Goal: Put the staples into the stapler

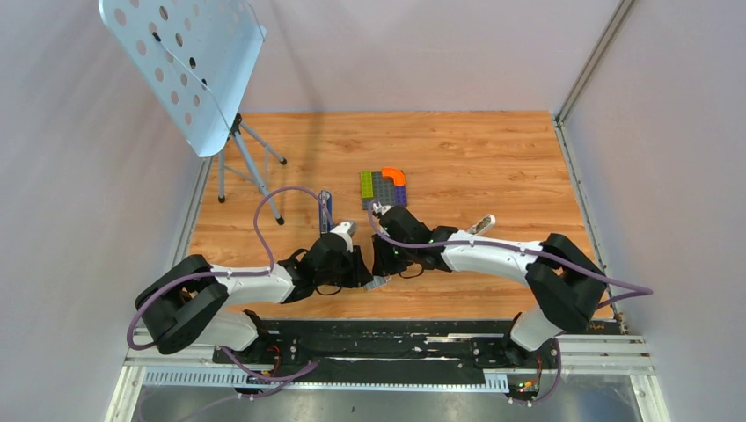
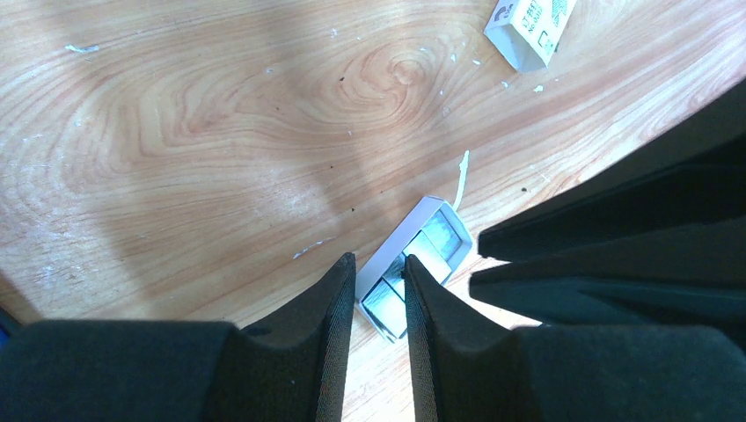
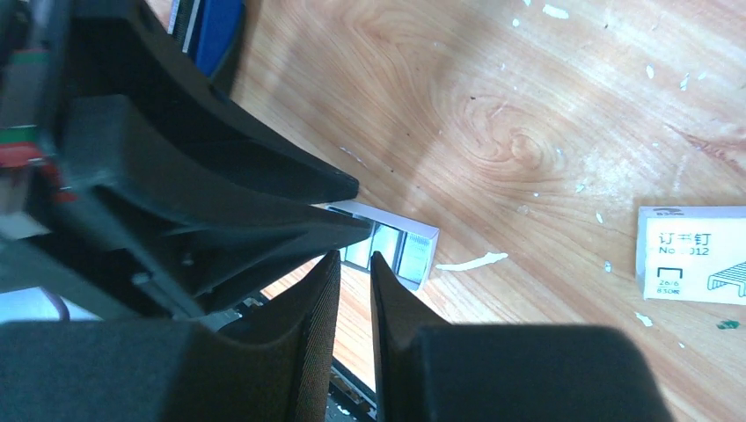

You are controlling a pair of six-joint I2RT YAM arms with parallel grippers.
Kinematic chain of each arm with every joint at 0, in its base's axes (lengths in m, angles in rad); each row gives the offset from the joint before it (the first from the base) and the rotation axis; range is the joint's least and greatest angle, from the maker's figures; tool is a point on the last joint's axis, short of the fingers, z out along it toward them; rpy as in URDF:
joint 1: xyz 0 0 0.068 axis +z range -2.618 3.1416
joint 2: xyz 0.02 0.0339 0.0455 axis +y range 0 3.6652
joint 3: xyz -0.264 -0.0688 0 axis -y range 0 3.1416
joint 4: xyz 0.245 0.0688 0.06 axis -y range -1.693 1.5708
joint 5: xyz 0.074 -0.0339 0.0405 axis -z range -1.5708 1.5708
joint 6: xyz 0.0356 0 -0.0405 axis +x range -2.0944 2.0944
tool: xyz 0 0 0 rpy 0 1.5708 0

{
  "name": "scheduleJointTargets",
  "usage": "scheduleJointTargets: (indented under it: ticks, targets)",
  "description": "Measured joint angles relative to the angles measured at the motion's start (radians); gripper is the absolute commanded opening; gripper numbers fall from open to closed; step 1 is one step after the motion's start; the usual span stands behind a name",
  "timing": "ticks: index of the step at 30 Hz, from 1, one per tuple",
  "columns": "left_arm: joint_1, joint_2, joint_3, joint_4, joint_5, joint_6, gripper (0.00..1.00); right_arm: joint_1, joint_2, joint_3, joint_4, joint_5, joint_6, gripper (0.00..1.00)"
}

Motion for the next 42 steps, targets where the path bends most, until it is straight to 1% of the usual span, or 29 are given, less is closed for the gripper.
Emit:
scheduleJointTargets:
  ticks: [6,11,14,24,42]
  targets:
    - [0.000,0.000,0.000,0.000,0.000,0.000,0.29,0.000,-0.033,-0.003,0.008,0.011,0.001,0.22]
    - [0.000,-0.002,0.000,-0.002,0.000,-0.001,0.28,0.000,-0.007,-0.003,0.008,0.015,0.002,0.22]
    - [0.000,-0.007,0.000,-0.010,-0.002,-0.001,0.25,0.000,0.019,-0.003,0.003,0.015,0.001,0.22]
    - [0.000,-0.017,0.000,-0.022,-0.007,-0.004,0.25,0.001,0.071,-0.003,-0.003,0.015,0.001,0.22]
    - [0.000,-0.003,-0.010,0.015,-0.003,-0.019,0.25,0.005,0.084,-0.003,0.025,-0.011,0.009,0.22]
